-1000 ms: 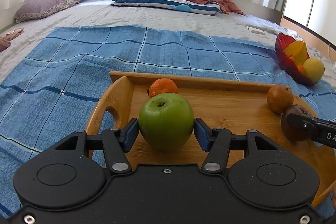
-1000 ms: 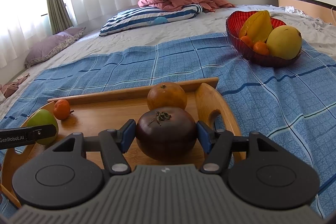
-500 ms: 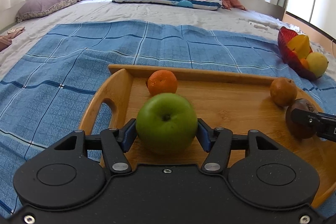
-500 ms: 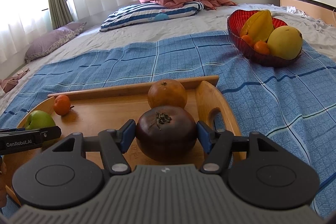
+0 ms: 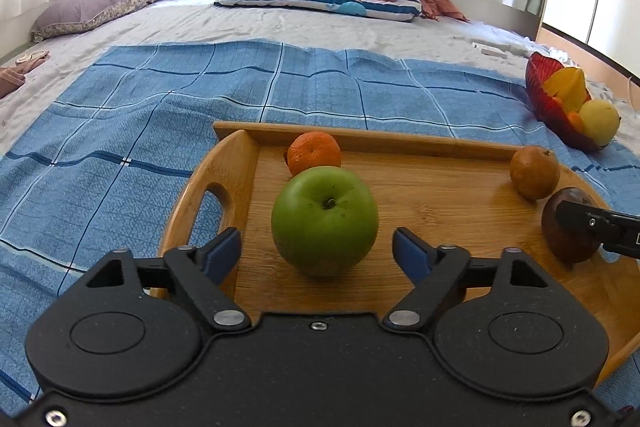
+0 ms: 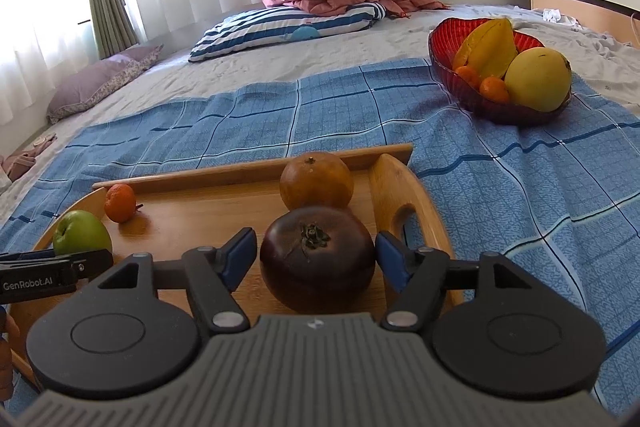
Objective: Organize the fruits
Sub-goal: 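Open left gripper onto the tray while right gripper releases the dark brown fruit, then withdraw both open grippers from the tray toward the fruits on the blanket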
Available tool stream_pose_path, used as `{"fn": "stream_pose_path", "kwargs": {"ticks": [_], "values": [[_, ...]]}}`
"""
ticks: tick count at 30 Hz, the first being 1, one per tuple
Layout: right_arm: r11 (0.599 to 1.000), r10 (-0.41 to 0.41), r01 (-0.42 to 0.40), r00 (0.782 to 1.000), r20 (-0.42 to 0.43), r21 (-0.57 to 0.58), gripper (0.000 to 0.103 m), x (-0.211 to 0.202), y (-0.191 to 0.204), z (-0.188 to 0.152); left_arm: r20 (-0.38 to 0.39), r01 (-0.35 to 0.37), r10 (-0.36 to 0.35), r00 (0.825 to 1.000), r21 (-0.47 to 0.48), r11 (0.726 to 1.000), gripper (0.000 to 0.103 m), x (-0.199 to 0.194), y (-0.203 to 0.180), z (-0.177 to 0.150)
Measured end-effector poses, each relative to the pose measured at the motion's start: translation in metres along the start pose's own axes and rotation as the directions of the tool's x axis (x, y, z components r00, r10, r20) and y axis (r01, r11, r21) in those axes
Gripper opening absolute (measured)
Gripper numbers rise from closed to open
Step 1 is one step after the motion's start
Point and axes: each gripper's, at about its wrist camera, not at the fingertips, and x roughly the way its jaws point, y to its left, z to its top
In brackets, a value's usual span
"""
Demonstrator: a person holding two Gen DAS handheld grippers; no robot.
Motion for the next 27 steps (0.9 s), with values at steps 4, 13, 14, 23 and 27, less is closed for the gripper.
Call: {"fn": "stream_pose_path", "kwargs": {"ticks": [4, 13, 14, 23, 27], "values": [[1.000, 0.011, -0.011, 1.000, 0.008, -0.002, 0.084, -0.007, 0.001, -0.001, 0.010, 0.005, -0.005, 1.000, 0.026, 1.000, 0.090, -0.011, -0.003, -0.002], [0.998, 0.029, -0.027, 0.999, 0.033, -0.060, 0.090, -0.031, 0.005, -0.011, 0.041, 0.035, -0.036, 0.998, 0.034, 0.999, 0.099, -0.045, -0.006, -0.017], [0.998, 0.028, -0.026, 0.999, 0.037, -0.066, 0.090, -0.034, 0.006, -0.013, 0.048, 0.036, -0.038, 0.998, 0.034, 0.999, 0.100, -0.049, -0.006, -0.019], [0.997, 0.048, -0.044, 0.997, 0.060, -0.060, 0.093, -0.059, 0.002, -0.031, 0.091, 0.066, -0.075, 0.993, 0.095, 0.993, 0.101, -0.086, -0.019, -0.045], [0.998, 0.051, -0.048, 0.996, 0.078, -0.050, 0.094, -0.070, 0.000, -0.039, 0.096, 0.101, -0.109, 0.989, 0.087, 0.991, 0.101, -0.100, -0.023, -0.054]]}}
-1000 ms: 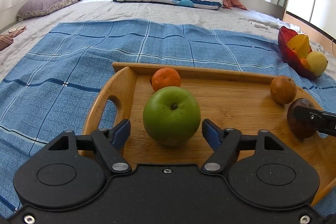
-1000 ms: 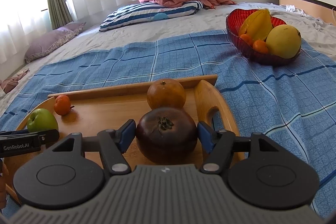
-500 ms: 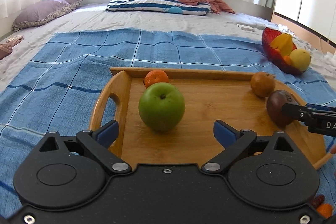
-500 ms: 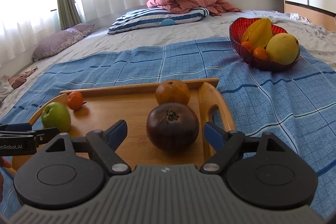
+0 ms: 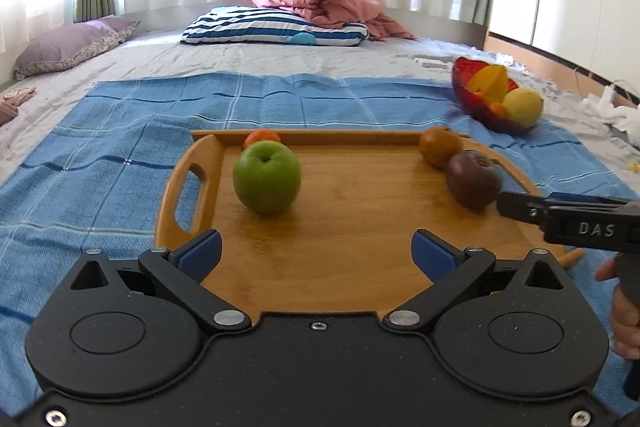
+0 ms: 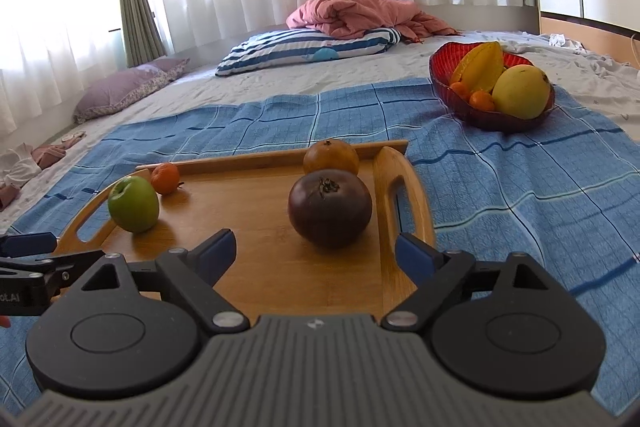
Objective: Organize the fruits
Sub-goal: 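Withdraw both open grippers from the tray toward the fruits on the blanket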
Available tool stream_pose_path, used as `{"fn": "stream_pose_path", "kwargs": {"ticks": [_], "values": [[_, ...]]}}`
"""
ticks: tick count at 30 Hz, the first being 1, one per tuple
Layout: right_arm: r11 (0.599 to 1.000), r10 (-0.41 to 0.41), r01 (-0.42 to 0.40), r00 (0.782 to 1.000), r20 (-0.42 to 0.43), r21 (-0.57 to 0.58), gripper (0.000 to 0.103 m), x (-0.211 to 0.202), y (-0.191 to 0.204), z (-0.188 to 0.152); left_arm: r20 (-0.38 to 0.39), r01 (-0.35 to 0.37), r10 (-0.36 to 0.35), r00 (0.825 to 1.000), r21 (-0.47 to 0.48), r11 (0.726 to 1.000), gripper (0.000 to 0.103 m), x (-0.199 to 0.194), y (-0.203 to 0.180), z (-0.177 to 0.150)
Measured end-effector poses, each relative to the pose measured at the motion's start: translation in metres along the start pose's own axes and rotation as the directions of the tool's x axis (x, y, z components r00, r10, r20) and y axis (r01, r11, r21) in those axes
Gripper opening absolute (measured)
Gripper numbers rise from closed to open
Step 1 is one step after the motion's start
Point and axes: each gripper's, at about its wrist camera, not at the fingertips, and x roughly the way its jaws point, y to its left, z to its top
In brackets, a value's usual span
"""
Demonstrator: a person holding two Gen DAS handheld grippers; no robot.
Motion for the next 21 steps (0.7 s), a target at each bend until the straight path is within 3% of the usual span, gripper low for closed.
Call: {"fn": "stream_pose_path", "kwargs": {"ticks": [21], "values": [[0.988, -0.023, 0.039, 0.994, 0.109, -0.146, 0.103, -0.062, 0.013, -0.054, 0.046, 0.044, -0.046, 0.998, 0.040, 0.998, 0.103, -0.052, -0.029, -0.059]]}}
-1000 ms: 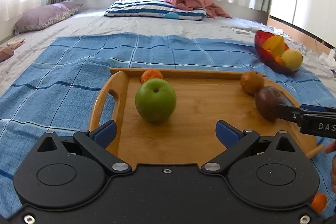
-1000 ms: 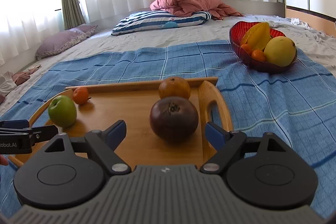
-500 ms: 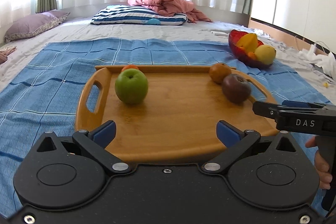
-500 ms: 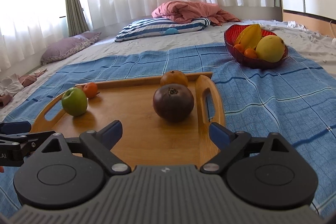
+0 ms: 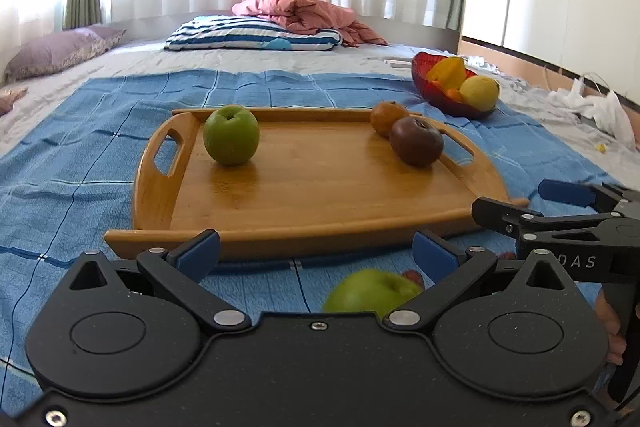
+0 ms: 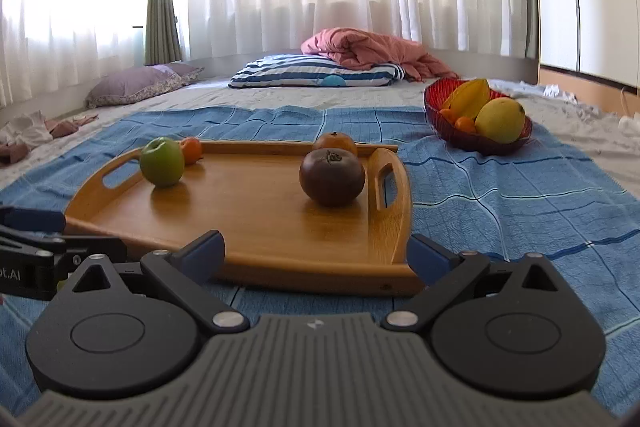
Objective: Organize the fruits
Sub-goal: 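Withdraw both open grippers from the tray toward the fruits on the blanket, then close left gripper on the second green apple while right gripper closes on the orange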
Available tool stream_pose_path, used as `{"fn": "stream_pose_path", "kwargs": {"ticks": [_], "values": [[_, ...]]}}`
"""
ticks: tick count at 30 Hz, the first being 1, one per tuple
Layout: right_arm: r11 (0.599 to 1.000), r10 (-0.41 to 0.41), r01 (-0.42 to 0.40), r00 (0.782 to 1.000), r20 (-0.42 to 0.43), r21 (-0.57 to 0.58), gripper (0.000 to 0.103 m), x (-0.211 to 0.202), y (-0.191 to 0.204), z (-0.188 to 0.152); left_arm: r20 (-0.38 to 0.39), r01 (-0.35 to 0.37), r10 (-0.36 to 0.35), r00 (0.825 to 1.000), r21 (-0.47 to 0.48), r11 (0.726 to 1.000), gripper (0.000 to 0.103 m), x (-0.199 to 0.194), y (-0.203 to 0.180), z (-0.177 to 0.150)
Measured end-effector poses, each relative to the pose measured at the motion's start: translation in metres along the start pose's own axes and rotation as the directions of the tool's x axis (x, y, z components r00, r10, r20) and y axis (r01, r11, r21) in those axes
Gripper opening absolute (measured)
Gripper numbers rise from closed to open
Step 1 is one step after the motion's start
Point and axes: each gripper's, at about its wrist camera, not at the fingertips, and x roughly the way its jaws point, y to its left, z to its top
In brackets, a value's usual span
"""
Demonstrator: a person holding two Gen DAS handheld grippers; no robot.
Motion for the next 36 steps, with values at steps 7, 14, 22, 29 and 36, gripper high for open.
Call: {"fn": "stream_pose_path", "kwargs": {"ticks": [7, 14, 22, 29, 36], "values": [[0.998, -0.022, 0.024, 0.999, 0.029, -0.051, 0.103, -0.018, 0.009, -0.019, -0.011, 0.030, -0.030, 0.999, 0.028, 0.999, 0.103, -0.012, -0.010, -0.016], [0.998, -0.053, 0.055, 0.997, 0.053, -0.038, 0.103, -0.028, 0.012, -0.032, 0.000, 0.003, -0.003, 1.000, 0.058, 0.998, 0.103, -0.020, -0.016, -0.030], [0.996, -0.066, 0.070, 0.995, 0.068, -0.061, 0.103, -0.032, 0.016, -0.043, 0.008, 0.002, -0.002, 1.000, 0.022, 1.000, 0.103, -0.021, -0.013, -0.042], [0.993, -0.056, 0.062, 0.997, 0.054, -0.105, 0.103, -0.028, 0.022, -0.051, 0.014, 0.003, -0.004, 1.000, 0.029, 1.000, 0.097, -0.022, -0.016, -0.045], [0.991, -0.050, 0.055, 0.998, 0.046, -0.122, 0.103, -0.025, 0.025, -0.054, -0.009, 0.022, -0.022, 1.000, 0.028, 0.999, 0.081, -0.022, -0.019, -0.046]]}}
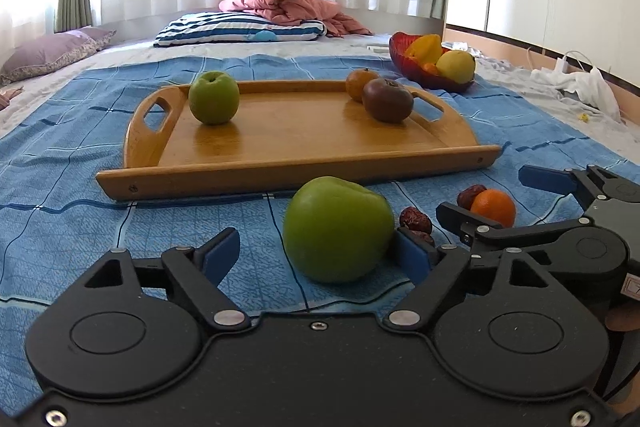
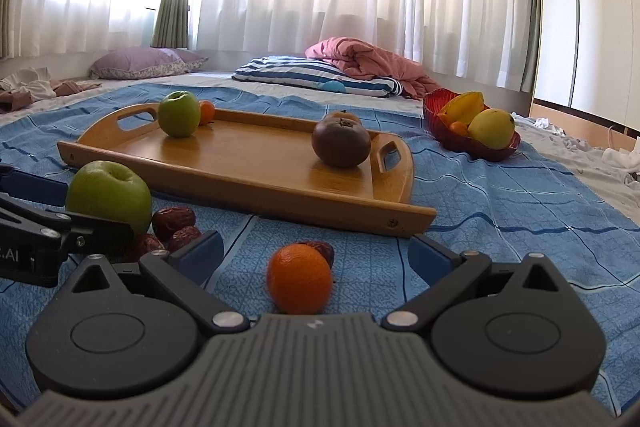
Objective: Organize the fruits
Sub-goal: 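Close left gripper on the second green apple while right gripper closes on the orange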
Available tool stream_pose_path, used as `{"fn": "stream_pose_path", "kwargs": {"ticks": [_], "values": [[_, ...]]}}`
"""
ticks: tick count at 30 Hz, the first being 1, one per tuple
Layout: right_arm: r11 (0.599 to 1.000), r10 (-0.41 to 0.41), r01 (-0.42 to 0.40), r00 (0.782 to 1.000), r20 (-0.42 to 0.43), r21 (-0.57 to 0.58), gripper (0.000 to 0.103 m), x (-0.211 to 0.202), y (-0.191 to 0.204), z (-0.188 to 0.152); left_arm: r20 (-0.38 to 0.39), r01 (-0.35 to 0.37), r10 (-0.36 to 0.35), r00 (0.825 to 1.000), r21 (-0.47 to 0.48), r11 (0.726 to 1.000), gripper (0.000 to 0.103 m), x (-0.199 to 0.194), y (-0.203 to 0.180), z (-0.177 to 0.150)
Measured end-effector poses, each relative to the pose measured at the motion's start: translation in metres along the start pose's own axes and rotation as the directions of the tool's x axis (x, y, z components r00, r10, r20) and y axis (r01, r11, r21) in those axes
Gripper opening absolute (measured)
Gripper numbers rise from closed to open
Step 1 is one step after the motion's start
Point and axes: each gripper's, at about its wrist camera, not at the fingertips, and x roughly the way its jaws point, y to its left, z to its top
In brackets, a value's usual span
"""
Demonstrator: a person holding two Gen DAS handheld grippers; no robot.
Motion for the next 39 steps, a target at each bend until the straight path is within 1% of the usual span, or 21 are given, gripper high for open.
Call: {"fn": "stream_pose_path", "kwargs": {"ticks": [5, 10, 12, 16, 19, 21, 23, 24, 31, 39], "values": [[1.000, 0.000, 0.000, 1.000, 0.003, 0.001, 0.103, 0.000, 0.000, -0.001, -0.003, 0.000, 0.000, 1.000, 0.015, 1.000, 0.079, 0.001, -0.004, 0.000], [1.000, 0.000, 0.000, 1.000, 0.003, 0.008, 0.103, -0.002, 0.000, -0.003, -0.027, 0.000, -0.001, 1.000, -0.018, 1.000, 0.078, 0.005, -0.001, 0.001], [1.000, -0.002, 0.002, 1.000, 0.000, 0.014, 0.103, -0.002, 0.000, -0.003, -0.029, 0.005, -0.006, 1.000, -0.023, 1.000, 0.074, 0.006, -0.001, 0.000], [0.999, -0.002, 0.002, 1.000, -0.006, 0.033, 0.103, -0.003, -0.002, -0.004, -0.031, 0.003, -0.003, 1.000, -0.026, 1.000, 0.073, 0.006, -0.002, 0.001], [0.999, 0.000, 0.000, 1.000, -0.004, 0.041, 0.103, -0.004, -0.003, -0.005, -0.032, 0.011, -0.012, 0.999, -0.024, 1.000, 0.068, 0.005, -0.003, 0.001], [0.999, 0.003, -0.003, 1.000, -0.002, 0.045, 0.103, -0.005, -0.004, -0.005, -0.029, 0.015, -0.016, 0.999, -0.012, 1.000, 0.061, 0.004, -0.004, 0.002], [0.998, 0.007, -0.007, 1.000, 0.000, 0.054, 0.102, -0.006, -0.005, -0.006, -0.025, 0.014, -0.013, 1.000, 0.008, 1.000, 0.058, 0.004, -0.008, 0.002], [0.998, 0.009, -0.009, 1.000, -0.001, 0.061, 0.102, -0.006, -0.005, -0.006, -0.025, 0.009, -0.008, 1.000, 0.017, 1.000, 0.058, 0.004, -0.009, 0.002], [0.992, 0.043, -0.040, 0.999, -0.022, 0.116, 0.093, -0.007, -0.011, -0.009, -0.023, 0.001, -0.001, 1.000, 0.020, 1.000, 0.058, 0.006, -0.012, 0.002], [0.995, 0.045, -0.043, 0.999, -0.022, 0.095, 0.078, -0.008, -0.006, -0.012, -0.020, -0.011, 0.011, 1.000, 0.002, 1.000, 0.057, 0.004, -0.012, 0.001]]}}
